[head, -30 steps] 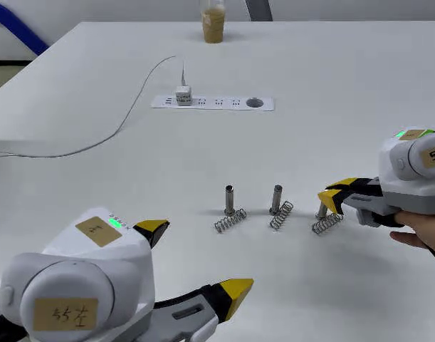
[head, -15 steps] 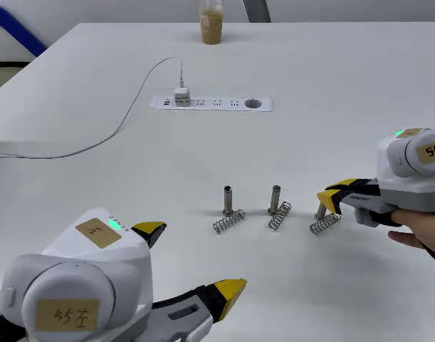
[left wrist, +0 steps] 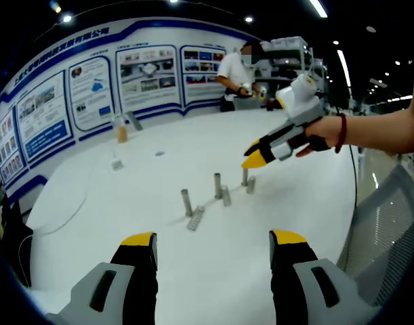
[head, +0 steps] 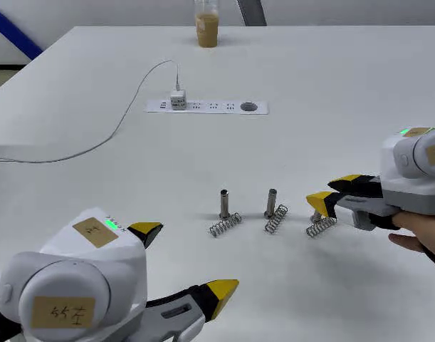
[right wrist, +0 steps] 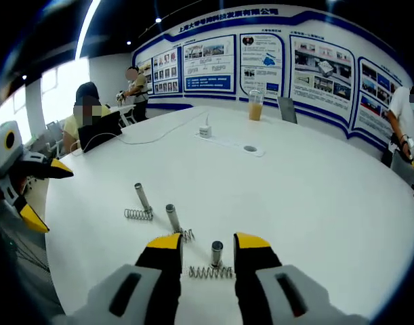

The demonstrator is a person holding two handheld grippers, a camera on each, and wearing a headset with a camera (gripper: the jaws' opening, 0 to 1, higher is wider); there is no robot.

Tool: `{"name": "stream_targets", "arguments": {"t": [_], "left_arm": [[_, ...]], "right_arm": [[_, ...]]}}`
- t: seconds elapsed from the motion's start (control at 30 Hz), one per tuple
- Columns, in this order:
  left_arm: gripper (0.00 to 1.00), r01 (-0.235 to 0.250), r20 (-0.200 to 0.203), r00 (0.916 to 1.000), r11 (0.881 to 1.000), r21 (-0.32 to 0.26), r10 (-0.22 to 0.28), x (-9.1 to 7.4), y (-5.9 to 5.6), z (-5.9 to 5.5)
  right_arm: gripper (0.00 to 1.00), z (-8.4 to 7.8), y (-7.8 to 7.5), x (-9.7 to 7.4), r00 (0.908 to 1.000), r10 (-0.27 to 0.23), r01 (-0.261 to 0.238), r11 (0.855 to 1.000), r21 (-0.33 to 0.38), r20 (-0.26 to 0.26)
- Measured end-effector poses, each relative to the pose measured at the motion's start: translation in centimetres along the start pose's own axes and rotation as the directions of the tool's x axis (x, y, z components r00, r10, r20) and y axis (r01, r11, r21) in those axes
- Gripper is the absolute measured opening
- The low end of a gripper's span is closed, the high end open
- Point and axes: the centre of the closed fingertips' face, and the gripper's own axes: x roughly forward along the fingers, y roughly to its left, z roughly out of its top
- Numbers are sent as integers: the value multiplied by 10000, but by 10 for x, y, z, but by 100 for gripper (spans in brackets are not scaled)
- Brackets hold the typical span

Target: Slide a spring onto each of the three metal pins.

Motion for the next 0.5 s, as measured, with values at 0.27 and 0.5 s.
{"name": "stream_targets", "arguments": {"t": [0.27, 0.5], "left_arm": [[64, 116, -148, 9998, 9998, 180, -114, 7, 5, -4], [61, 262, -305, 9992, 9987, 439, -249, 19, 9, -6]], "right_arm": [[42, 1, 9, -10, 9990, 419, -420, 9991, 54, 163], [52, -1, 21, -19, 9954, 880, -887, 9959, 182, 368]]}}
